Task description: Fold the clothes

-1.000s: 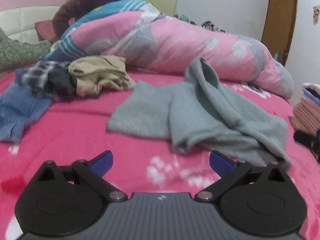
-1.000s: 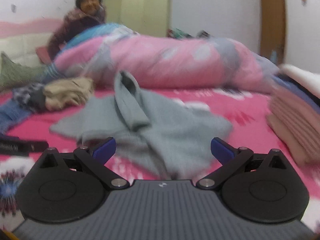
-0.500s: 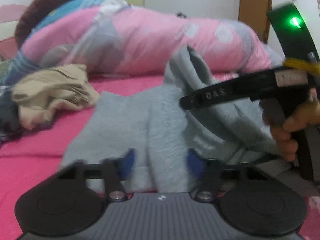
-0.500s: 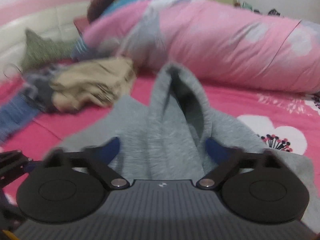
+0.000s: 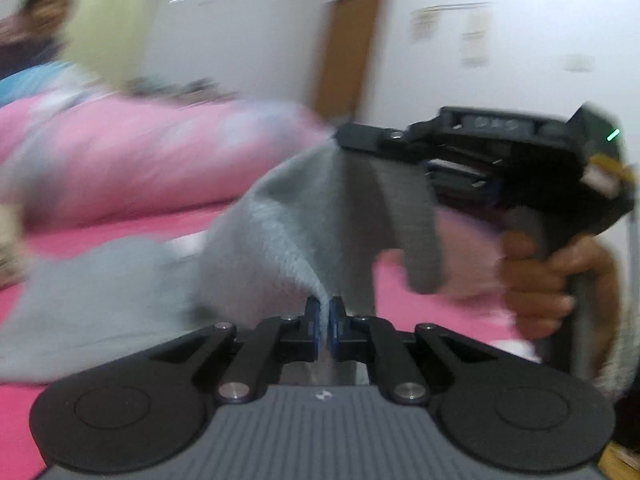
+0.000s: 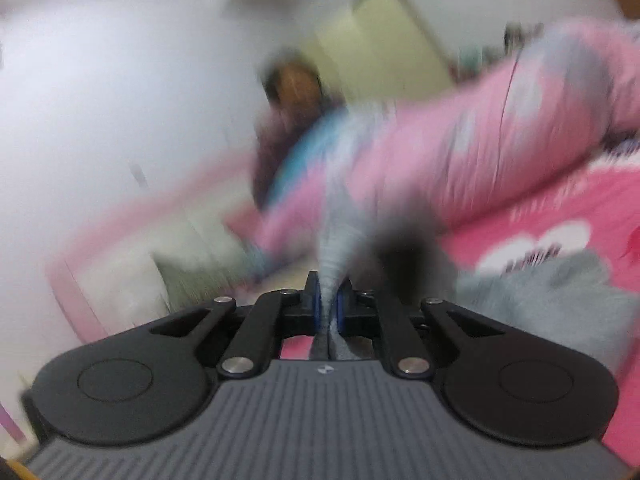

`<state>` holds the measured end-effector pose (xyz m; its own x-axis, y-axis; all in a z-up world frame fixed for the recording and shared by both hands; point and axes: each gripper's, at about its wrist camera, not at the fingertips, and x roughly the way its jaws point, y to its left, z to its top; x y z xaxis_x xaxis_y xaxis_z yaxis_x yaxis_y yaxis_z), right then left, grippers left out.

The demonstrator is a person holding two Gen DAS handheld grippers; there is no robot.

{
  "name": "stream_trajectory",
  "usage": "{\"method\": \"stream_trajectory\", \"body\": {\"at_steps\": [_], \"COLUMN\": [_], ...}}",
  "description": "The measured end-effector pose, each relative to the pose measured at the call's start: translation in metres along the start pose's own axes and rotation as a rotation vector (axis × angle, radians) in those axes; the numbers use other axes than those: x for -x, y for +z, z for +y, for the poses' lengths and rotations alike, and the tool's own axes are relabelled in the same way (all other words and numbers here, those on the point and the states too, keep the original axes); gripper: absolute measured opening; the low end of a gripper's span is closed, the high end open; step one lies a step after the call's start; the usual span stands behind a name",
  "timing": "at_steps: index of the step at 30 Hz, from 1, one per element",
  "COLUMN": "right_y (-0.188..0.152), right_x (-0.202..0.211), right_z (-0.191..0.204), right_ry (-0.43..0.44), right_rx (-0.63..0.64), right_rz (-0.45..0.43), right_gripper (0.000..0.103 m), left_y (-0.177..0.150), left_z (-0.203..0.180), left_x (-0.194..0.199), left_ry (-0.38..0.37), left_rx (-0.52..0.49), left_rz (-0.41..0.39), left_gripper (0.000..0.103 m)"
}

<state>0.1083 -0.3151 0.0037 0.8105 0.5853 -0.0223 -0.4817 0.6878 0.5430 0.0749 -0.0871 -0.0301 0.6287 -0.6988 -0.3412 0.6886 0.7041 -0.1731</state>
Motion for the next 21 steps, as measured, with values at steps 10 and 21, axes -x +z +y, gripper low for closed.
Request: {"method": "stream_trajectory", "body": {"at_steps": [10,21], "right_y": [-0.011,-0.004], "right_x": [0.236,0.231], "right_z": [-0.064,-0.045], "right_ry": [-0.559,-1.266], "right_rx": [-0.187,0.170], "right_rz": [-0.195,0.036], "right_gripper": [0.016,0.050], "left_y": [-0.021,-0.059], "left_z": [-0.082,0.090], "left_x": [0.008,0.020], "left_ry": [-0.115,0.514], "left_rx": [-0.106,0.230], "left_rz": [0.057,0.155], "left_gripper": [0.065,0.076]}}
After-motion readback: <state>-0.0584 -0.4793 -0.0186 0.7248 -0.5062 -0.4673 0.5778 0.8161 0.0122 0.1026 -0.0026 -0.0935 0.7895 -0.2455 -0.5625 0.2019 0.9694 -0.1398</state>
